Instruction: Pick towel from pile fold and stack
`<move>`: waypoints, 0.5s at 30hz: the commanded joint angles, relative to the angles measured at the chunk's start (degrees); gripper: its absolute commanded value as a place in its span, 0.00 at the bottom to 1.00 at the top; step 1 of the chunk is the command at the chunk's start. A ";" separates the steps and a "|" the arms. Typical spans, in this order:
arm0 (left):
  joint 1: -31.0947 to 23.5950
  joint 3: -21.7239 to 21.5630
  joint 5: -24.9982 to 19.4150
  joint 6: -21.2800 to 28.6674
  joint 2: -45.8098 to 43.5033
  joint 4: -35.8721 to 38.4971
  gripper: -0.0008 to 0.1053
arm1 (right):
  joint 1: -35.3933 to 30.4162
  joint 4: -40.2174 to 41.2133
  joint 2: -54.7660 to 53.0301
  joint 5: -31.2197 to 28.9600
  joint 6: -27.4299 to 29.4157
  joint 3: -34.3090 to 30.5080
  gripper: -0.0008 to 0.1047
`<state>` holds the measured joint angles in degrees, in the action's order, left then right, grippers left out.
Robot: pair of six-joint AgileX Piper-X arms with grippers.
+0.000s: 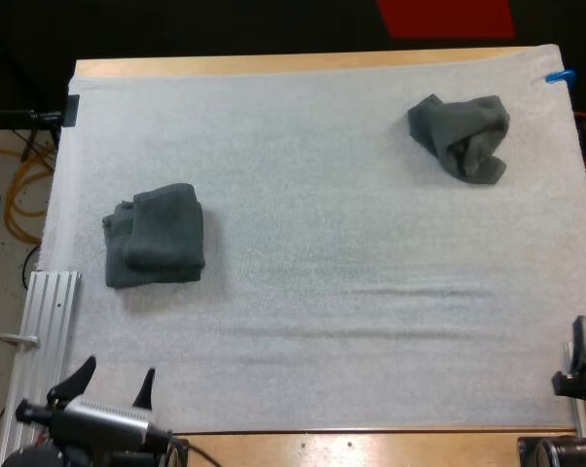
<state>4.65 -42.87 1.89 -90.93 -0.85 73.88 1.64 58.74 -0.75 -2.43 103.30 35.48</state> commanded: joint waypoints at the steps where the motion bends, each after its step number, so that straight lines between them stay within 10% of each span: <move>1: 0.00 1.11 0.41 -0.50 -7.96 -3.43 0.61 | -0.19 -1.09 -2.24 1.73 1.32 -0.71 0.65; 15: 0.00 11.65 0.48 -5.41 -7.76 -12.07 0.61 | -0.19 -0.30 -2.24 2.43 2.05 -5.62 0.65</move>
